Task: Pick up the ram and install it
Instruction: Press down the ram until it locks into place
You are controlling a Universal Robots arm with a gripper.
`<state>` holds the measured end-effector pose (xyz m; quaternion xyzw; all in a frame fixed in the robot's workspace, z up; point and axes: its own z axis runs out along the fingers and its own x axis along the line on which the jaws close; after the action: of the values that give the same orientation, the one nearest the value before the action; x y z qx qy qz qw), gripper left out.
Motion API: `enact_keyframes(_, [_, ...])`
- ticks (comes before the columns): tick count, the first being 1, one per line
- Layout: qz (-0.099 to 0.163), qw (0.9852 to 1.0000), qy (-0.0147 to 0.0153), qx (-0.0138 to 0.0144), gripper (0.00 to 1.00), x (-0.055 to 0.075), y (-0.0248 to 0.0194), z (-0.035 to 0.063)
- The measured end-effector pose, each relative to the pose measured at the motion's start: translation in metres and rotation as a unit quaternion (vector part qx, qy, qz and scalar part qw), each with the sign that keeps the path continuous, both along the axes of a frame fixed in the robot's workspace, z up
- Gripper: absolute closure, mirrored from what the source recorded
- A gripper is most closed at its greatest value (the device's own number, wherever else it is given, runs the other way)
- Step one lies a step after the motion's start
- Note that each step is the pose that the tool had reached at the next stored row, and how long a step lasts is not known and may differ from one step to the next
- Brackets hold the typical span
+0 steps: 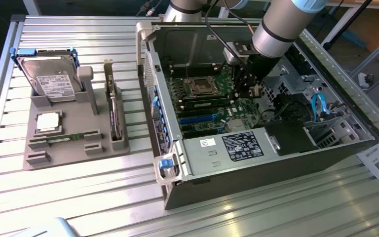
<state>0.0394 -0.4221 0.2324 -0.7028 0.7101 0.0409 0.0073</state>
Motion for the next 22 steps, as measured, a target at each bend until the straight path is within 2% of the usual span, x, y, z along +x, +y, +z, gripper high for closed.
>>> enact_keyframes(13, [0.000, 1.0000, 0.0000, 0.0000, 0.90, 0.000, 0.0000, -0.0024])
enact_keyframes(22, [0.000, 1.0000, 0.0000, 0.0000, 0.90, 0.000, 0.0000, 0.0091])
